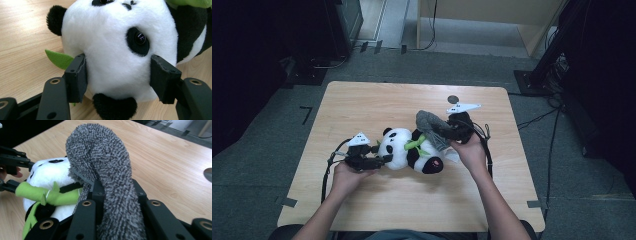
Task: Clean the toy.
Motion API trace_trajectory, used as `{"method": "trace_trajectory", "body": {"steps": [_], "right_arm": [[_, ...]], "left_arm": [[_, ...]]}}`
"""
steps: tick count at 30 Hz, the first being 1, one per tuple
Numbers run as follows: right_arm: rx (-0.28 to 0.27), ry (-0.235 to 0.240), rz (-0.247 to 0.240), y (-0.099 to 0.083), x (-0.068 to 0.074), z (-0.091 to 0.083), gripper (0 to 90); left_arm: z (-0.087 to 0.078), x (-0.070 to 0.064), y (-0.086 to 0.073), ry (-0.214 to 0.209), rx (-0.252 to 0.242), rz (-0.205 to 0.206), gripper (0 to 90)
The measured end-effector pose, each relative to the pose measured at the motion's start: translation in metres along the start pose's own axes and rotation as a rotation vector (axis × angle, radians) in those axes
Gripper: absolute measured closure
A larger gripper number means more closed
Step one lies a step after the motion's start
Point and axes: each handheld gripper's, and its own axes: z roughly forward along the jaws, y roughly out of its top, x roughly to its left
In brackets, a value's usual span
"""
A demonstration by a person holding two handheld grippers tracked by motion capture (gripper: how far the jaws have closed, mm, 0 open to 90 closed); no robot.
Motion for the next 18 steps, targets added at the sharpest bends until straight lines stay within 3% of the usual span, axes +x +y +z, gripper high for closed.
{"method": "trace_trajectory", "body": {"steps": [6, 10, 13, 18], "right_arm": [[0.012, 0.003, 0.077, -0.004, -0.013, -0.001, 71.2], [-0.007, -0.021, 0.055, -0.006, -0.019, -0.006, 73.2], [-0.013, -0.025, 0.072, -0.008, -0.023, -0.007, 73.8], [-0.008, -0.079, 0.081, -0.011, -0.030, -0.014, 74.4]], "left_arm": [[0.000, 0.000, 0.000, -0.004, -0.006, -0.009, 37.6], [0.000, 0.001, 0.001, -0.006, -0.005, -0.011, 37.6], [0.001, 0.001, 0.001, -0.007, -0.005, -0.011, 37.6], [0.001, 0.001, 0.002, -0.007, -0.003, -0.008, 37.6]]}}
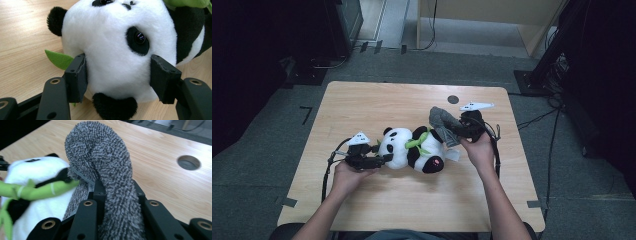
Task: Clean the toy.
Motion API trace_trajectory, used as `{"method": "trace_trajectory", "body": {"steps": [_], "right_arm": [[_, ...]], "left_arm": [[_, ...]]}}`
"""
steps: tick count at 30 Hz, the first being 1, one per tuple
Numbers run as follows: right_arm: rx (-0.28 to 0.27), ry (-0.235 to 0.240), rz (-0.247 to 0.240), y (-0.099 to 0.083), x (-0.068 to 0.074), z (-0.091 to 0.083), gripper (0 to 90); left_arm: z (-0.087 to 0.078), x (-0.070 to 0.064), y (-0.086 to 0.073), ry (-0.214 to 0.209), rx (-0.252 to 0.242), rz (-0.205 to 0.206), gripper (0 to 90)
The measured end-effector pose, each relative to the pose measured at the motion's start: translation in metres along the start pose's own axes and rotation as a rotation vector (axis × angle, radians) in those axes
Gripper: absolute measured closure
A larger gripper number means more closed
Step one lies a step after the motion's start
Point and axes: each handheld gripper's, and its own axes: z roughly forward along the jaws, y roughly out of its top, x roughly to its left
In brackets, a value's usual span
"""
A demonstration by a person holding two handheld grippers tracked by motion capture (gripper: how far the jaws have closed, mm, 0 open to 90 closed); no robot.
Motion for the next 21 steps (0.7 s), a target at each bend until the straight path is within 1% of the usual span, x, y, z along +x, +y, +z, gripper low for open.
{"method": "trace_trajectory", "body": {"steps": [2, 7, 8, 10, 12, 13, 16, 19, 21], "right_arm": [[0.001, -0.012, 0.015, -0.002, -0.004, -0.002, 74.5], [0.010, -0.050, 0.022, -0.011, -0.015, -0.001, 74.2], [0.020, -0.059, 0.029, -0.013, -0.017, -0.001, 74.3], [0.046, -0.094, 0.030, -0.015, -0.021, 0.000, 74.3], [0.055, -0.118, 0.024, -0.016, -0.022, -0.002, 74.3], [0.050, -0.120, 0.025, -0.015, -0.023, -0.004, 74.2], [0.005, -0.115, 0.021, -0.009, -0.020, -0.013, 74.0], [-0.049, -0.101, -0.004, 0.001, -0.009, -0.024, 73.7], [-0.084, -0.085, -0.033, 0.008, 0.002, -0.031, 73.6]], "left_arm": [[0.000, 0.000, 0.000, -0.002, 0.002, -0.002, 37.6], [0.000, 0.001, 0.001, -0.002, 0.008, -0.001, 37.4], [0.000, 0.001, 0.001, -0.002, 0.010, 0.000, 37.4], [0.000, 0.001, 0.001, -0.003, 0.012, 0.003, 37.3], [0.000, 0.001, 0.001, -0.004, 0.013, 0.004, 37.3], [0.000, 0.001, 0.001, -0.004, 0.013, 0.005, 37.2], [0.000, 0.001, 0.001, -0.003, 0.012, 0.009, 37.2], [0.000, 0.000, 0.001, -0.003, 0.012, 0.010, 37.1], [0.000, 0.000, 0.001, -0.002, 0.011, 0.010, 37.1]]}}
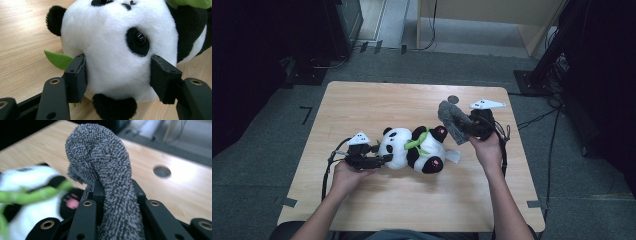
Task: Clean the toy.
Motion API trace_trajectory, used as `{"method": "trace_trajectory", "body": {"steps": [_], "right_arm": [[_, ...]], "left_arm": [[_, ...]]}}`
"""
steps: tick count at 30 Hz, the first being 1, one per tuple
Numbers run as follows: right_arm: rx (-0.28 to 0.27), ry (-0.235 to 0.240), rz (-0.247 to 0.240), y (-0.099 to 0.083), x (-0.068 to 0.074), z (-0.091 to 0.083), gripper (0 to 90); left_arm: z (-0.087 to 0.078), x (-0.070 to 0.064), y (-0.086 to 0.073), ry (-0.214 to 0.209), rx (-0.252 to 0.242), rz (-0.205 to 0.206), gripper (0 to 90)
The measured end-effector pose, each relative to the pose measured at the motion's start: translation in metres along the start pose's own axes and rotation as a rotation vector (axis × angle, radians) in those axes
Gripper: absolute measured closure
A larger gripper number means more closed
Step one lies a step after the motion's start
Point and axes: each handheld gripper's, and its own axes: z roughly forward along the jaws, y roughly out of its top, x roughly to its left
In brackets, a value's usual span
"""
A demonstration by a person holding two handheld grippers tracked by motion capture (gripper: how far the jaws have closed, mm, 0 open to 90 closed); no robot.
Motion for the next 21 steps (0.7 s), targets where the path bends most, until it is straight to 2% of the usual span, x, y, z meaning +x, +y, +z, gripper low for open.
{"method": "trace_trajectory", "body": {"steps": [4, 6, 8, 10, 12, 16, 21], "right_arm": [[-0.034, 0.061, -0.031, 0.006, 0.018, -0.001, 73.4], [-0.015, 0.095, -0.036, 0.006, 0.025, 0.005, 73.3], [0.026, 0.098, -0.054, 0.000, 0.028, 0.018, 73.0], [0.056, 0.109, -0.050, -0.007, 0.027, 0.028, 72.3], [0.053, 0.120, -0.018, -0.013, 0.021, 0.034, 72.4], [0.060, 0.109, 0.042, -0.016, 0.005, 0.034, 72.6], [0.093, 0.067, 0.068, -0.021, -0.009, 0.031, 73.3]], "left_arm": [[0.000, 0.000, 0.000, 0.001, -0.001, 0.000, 37.1], [0.000, 0.000, 0.000, 0.001, -0.001, 0.001, 37.1], [0.000, 0.000, 0.000, 0.002, -0.001, 0.001, 37.1], [0.000, 0.000, 0.000, 0.001, -0.006, -0.004, 37.1], [0.001, 0.000, 0.000, 0.001, -0.014, -0.012, 37.1], [0.001, 0.000, 0.000, -0.001, -0.016, -0.015, 37.1], [0.001, 0.000, 0.000, 0.000, -0.013, -0.012, 37.1]]}}
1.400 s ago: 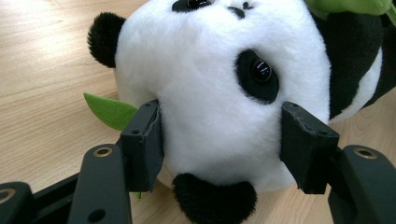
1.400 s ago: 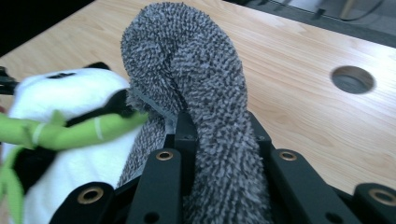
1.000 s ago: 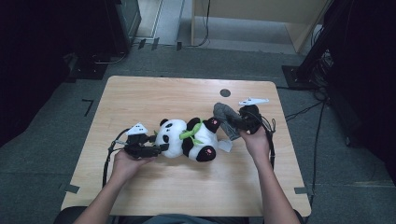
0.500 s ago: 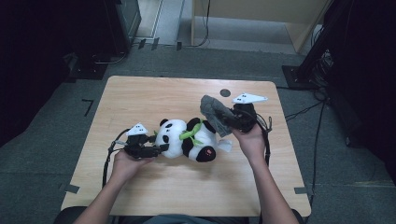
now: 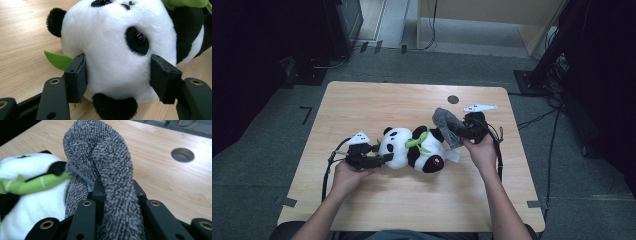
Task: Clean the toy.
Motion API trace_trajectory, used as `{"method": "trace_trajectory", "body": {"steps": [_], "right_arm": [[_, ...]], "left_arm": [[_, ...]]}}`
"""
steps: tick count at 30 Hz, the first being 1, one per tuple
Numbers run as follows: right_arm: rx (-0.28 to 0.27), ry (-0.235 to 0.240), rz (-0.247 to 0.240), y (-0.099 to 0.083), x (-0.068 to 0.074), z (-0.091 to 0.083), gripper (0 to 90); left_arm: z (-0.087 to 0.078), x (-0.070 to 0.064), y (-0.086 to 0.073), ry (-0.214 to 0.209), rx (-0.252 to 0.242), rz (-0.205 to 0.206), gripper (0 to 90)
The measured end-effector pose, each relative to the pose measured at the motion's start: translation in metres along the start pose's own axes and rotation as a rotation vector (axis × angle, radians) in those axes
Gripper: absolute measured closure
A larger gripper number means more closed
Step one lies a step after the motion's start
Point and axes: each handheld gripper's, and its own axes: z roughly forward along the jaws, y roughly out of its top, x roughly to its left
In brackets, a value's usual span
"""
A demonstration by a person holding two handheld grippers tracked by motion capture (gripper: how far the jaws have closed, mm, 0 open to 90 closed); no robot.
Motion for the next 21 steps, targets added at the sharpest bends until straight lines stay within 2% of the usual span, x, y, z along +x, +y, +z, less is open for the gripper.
{"method": "trace_trajectory", "body": {"steps": [2, 6, 7, 10, 12, 15, 21], "right_arm": [[0.010, -0.009, 0.009, -0.001, -0.004, -0.001, 73.5], [0.027, -0.088, -0.003, 0.002, -0.011, -0.010, 74.0], [0.012, -0.089, 0.001, 0.004, -0.012, -0.014, 74.1], [-0.047, -0.044, 0.018, 0.014, -0.008, -0.028, 74.0], [-0.076, -0.018, -0.005, 0.022, 0.002, -0.033, 74.0], [-0.077, 0.015, -0.071, 0.033, 0.025, -0.033, 73.9], [-0.057, 0.108, -0.175, 0.048, 0.069, -0.013, 73.8]], "left_arm": [[0.000, 0.000, 0.000, 0.000, 0.002, 0.003, 37.2], [0.000, 0.000, -0.001, -0.001, 0.007, 0.015, 37.1], [0.000, 0.000, -0.001, -0.002, 0.005, 0.013, 37.1], [0.000, -0.001, -0.002, 0.000, -0.004, 0.025, 36.8], [0.000, -0.001, -0.003, 0.002, -0.008, 0.028, 36.8], [-0.001, -0.003, -0.004, 0.008, -0.012, 0.040, 36.7], [-0.001, -0.007, -0.005, 0.026, -0.018, 0.046, 36.7]]}}
